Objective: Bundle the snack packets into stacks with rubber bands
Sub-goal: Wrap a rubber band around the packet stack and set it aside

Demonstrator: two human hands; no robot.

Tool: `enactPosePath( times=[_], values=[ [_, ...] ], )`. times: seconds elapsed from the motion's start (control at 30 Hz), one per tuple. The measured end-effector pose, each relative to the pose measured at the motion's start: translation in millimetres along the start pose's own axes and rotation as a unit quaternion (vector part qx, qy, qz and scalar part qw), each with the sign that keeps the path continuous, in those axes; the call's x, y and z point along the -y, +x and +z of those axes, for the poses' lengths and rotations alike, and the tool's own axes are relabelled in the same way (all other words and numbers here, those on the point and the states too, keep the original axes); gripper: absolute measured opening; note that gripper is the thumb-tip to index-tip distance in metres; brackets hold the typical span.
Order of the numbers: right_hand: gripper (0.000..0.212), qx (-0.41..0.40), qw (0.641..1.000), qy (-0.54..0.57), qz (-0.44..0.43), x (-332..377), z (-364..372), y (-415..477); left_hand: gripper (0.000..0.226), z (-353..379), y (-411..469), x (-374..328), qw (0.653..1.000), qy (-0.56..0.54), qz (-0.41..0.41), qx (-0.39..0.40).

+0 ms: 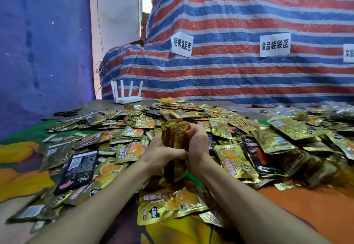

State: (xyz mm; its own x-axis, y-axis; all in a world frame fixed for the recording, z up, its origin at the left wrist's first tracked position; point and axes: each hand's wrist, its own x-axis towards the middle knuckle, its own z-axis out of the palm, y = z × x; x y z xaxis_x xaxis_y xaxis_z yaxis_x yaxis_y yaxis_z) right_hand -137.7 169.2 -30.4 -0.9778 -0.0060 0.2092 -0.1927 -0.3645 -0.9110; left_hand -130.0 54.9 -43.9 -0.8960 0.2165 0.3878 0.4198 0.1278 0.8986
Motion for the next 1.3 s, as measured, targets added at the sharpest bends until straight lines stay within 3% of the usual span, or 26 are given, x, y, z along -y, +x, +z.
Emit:
enactPosePath(
  times=[0.07,0.13,0.2,0.3,0.4,0.47,0.57,0.67,0.83,0.9,1.03,1.13,1.3],
  values=[
    [0.034,0.018,0.999,-0.032,0.020,2,-2,0,0.020,4,-2,2,0.999,-0.033,0.001,-0.010],
    [0.041,0.030,0.997,-0.073,0.010,4,-2,-2,0.029,9,1,4,0.998,-0.036,-0.008,-0.051],
    [0.024,0.012,0.982,-0.185,-0.038,8,1,-3,0.049,12,4,7,0.994,0.006,-0.012,-0.104],
    [0.050,-0.058,0.929,-0.314,-0.185,21,-4,-4,0.069,13,3,10,0.994,0.051,0.002,-0.097],
    [0.041,0.028,0.907,-0.359,-0.217,36,-6,-11,0.065,10,1,12,0.996,0.059,-0.017,-0.067],
    [0.039,0.082,0.863,-0.447,-0.221,40,-9,-23,0.057,9,1,15,0.995,0.039,-0.015,-0.086],
    [0.030,0.022,0.813,-0.505,-0.288,57,-30,-43,0.055,10,0,15,0.990,0.039,0.034,-0.131],
    [0.014,-0.007,0.754,-0.625,-0.202,90,-72,-62,0.052,11,2,12,0.984,0.082,0.119,-0.108],
    [0.018,-0.072,0.563,-0.820,0.073,145,-162,-87,0.056,13,2,8,0.981,0.115,0.155,-0.029],
    [0.018,-0.106,0.521,-0.833,0.151,161,-199,-93,0.062,12,0,8,0.980,0.117,0.158,-0.013],
    [0.004,-0.167,0.486,-0.840,0.176,161,-249,-101,0.064,10,-1,6,0.984,0.099,0.150,0.002],
    [0.008,-0.186,0.465,-0.850,0.162,154,-263,-106,0.062,10,-2,6,0.986,0.094,0.141,0.007],
    [0.008,-0.198,0.472,-0.846,0.148,152,-268,-106,0.053,11,-5,4,0.989,0.084,0.123,0.006]
  ],
)
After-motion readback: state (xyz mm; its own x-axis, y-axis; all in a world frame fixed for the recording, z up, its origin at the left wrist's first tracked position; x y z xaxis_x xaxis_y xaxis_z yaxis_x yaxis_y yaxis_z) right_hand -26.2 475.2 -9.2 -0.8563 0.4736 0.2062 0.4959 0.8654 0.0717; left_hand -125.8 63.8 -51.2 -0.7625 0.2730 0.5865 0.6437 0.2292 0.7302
